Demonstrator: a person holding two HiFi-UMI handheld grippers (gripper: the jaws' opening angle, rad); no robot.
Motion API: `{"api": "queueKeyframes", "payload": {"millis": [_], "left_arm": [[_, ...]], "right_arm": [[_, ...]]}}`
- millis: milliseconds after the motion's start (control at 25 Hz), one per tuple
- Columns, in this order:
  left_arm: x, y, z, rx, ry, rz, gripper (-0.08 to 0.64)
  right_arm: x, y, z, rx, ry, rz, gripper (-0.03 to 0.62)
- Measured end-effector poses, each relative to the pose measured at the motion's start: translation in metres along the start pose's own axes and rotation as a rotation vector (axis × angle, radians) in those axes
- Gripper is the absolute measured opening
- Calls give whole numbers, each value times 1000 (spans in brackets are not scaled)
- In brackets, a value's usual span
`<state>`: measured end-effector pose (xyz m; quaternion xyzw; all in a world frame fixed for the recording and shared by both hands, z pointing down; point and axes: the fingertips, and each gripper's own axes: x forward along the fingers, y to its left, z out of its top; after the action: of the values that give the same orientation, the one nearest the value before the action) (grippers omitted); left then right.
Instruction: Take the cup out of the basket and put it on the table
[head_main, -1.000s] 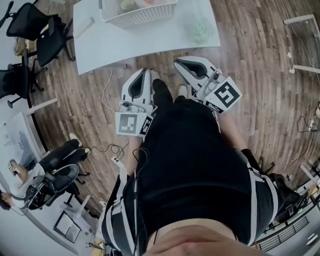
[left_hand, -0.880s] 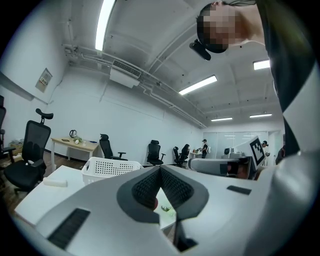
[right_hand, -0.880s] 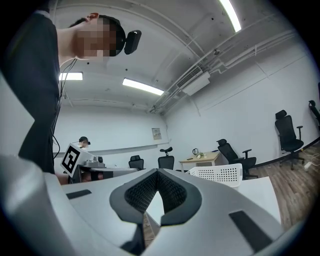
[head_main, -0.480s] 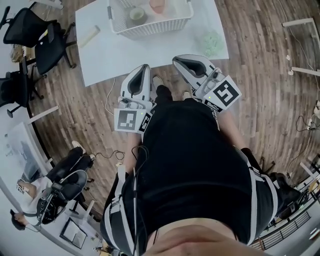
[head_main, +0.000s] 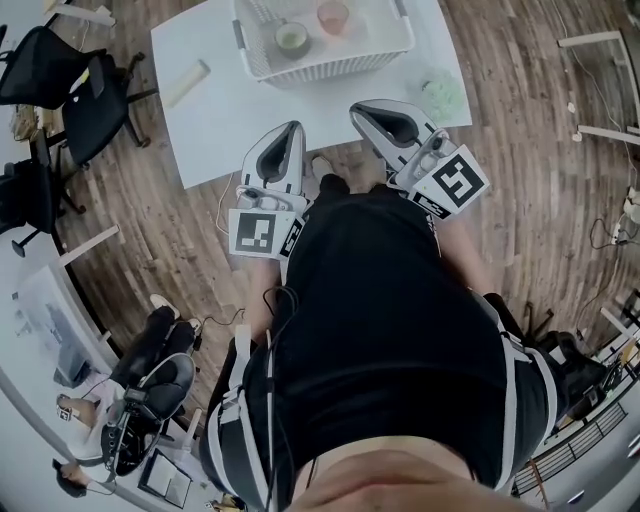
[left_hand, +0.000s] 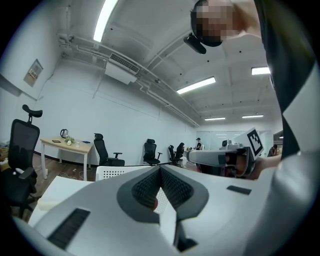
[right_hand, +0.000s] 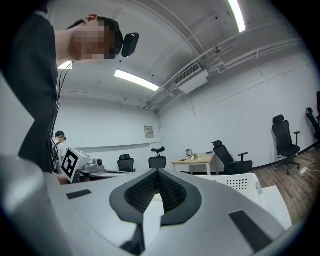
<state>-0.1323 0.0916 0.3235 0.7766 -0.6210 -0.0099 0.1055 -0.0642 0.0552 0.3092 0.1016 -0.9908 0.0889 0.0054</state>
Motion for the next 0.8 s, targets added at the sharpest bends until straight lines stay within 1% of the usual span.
{"api": "queueKeyframes", "payload": {"millis": [240,360,480,640,800], "left_arm": [[3,29,-2,17,18,-40,20],[6,37,-3,13,20,-52,20],[11,37,-4,7,23,-59,20],[21,25,-5,10,25,-63,20],[32,24,-6,18,35,-35,20]], "right_arm": [[26,-3,0,-3,13,-34,18],[32,-1,-4,-6,30,-44,18],[30,-3,-7,-10,40,-58,18],[19,-13,-6,-9,39,-63,18],[16,-28,-5,-4,37,-46,18]]}}
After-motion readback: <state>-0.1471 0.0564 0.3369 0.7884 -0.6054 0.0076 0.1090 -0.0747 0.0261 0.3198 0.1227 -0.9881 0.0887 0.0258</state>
